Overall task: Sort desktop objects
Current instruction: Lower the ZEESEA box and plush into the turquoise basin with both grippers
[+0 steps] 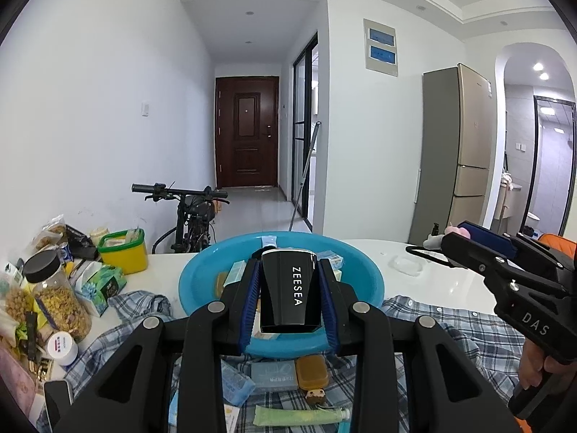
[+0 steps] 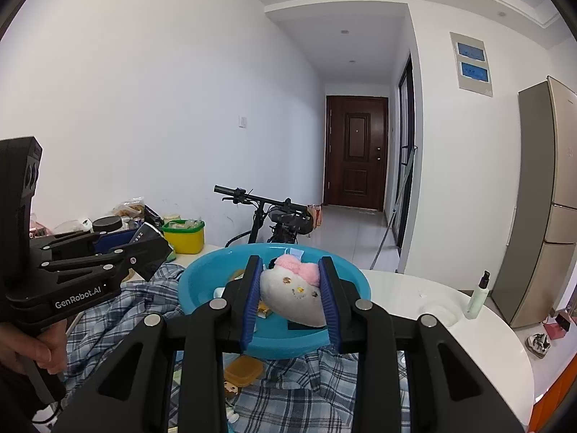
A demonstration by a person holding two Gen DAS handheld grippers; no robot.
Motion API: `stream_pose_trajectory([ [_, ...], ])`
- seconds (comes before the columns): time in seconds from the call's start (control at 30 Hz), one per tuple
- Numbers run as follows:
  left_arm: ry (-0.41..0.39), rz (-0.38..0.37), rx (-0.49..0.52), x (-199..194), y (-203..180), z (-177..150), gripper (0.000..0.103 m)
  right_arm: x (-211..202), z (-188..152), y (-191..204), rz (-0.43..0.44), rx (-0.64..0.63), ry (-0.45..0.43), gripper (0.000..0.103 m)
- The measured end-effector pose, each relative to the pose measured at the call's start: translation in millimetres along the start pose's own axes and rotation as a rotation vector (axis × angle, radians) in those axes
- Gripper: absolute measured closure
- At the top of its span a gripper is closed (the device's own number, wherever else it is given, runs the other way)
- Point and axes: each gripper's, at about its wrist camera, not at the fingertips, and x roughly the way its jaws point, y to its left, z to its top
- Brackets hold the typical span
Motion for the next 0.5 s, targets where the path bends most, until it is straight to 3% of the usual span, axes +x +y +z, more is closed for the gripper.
stream_pose_trajectory([
  [0.23,0.030,-0.007,-0.015,36,8,8,0.069,18,7,-4,-0.010,-0.011,-0.003,0.073],
  [0.5,0.008,-0.001,-0.024,72,22,22,0.069,52,30,-15,-0.010,-0.002,-0.003,0.073],
])
